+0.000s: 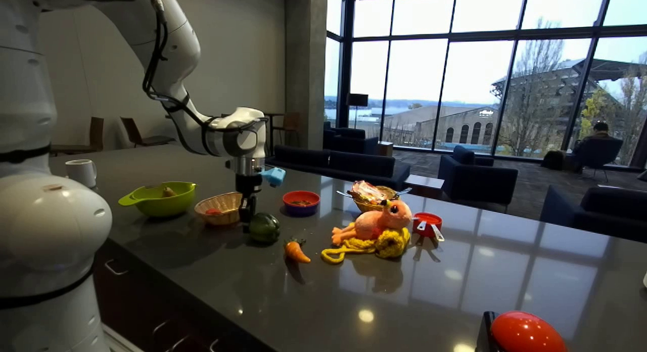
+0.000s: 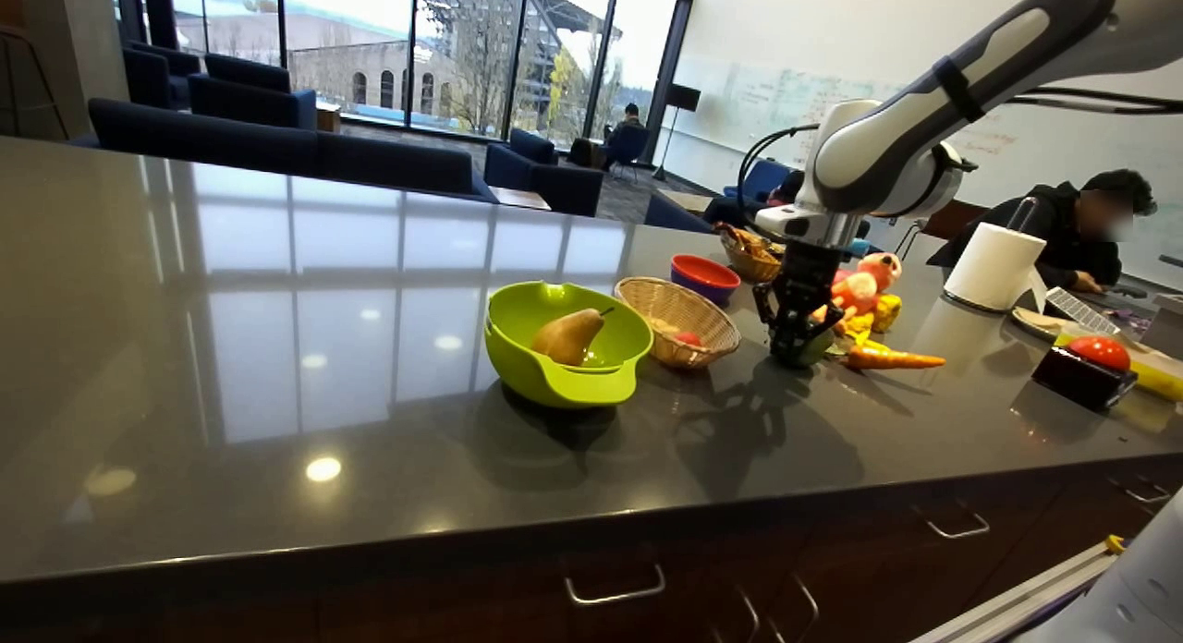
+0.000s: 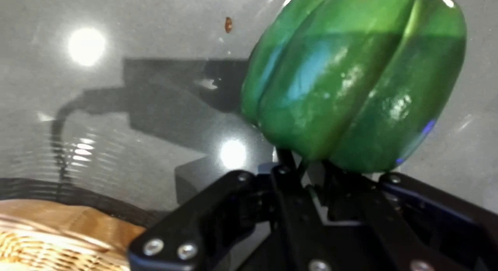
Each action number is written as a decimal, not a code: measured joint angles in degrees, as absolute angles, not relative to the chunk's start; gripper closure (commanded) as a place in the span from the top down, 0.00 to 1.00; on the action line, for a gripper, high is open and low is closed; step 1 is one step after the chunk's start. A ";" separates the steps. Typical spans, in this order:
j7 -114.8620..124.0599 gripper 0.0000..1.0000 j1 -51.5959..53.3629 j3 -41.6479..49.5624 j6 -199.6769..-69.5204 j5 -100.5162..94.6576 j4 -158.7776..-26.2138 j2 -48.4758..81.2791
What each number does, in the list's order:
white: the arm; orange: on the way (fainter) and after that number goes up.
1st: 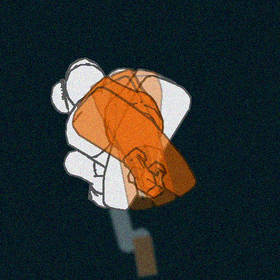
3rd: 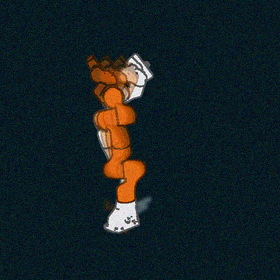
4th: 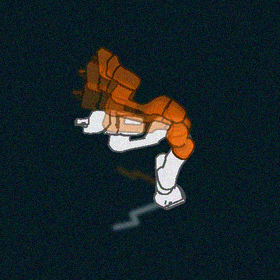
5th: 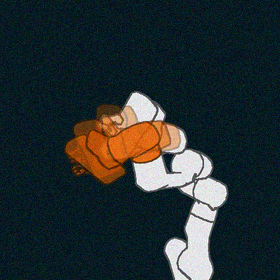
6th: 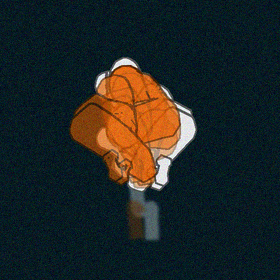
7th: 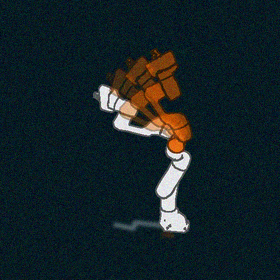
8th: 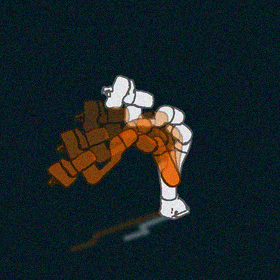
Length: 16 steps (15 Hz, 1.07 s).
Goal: Move the green pepper closer to the orange bowl
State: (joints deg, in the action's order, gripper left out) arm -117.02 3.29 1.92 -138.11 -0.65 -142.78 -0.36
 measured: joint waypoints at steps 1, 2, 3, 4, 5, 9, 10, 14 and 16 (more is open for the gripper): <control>-116.97 0.04 3.20 1.88 -138.12 -0.65 -142.63 -0.36; -116.89 0.04 3.12 1.84 -138.12 -0.65 -142.42 -0.36; -116.69 0.04 3.08 1.84 -138.12 -0.65 -142.17 -0.37; -116.52 0.04 2.98 1.84 -138.12 -0.65 -141.85 -0.40; -116.34 0.04 2.86 1.84 -138.13 -0.65 -141.48 -0.48; -115.38 0.04 2.28 1.84 -138.10 -0.65 -140.11 -1.66; -115.08 0.04 2.16 1.84 -138.10 -0.65 -139.84 -2.14; -112.92 0.04 1.72 1.92 -138.13 2.16 -138.52 -4.48; -111.96 0.04 1.60 2.20 -138.21 5.95 -137.75 -5.51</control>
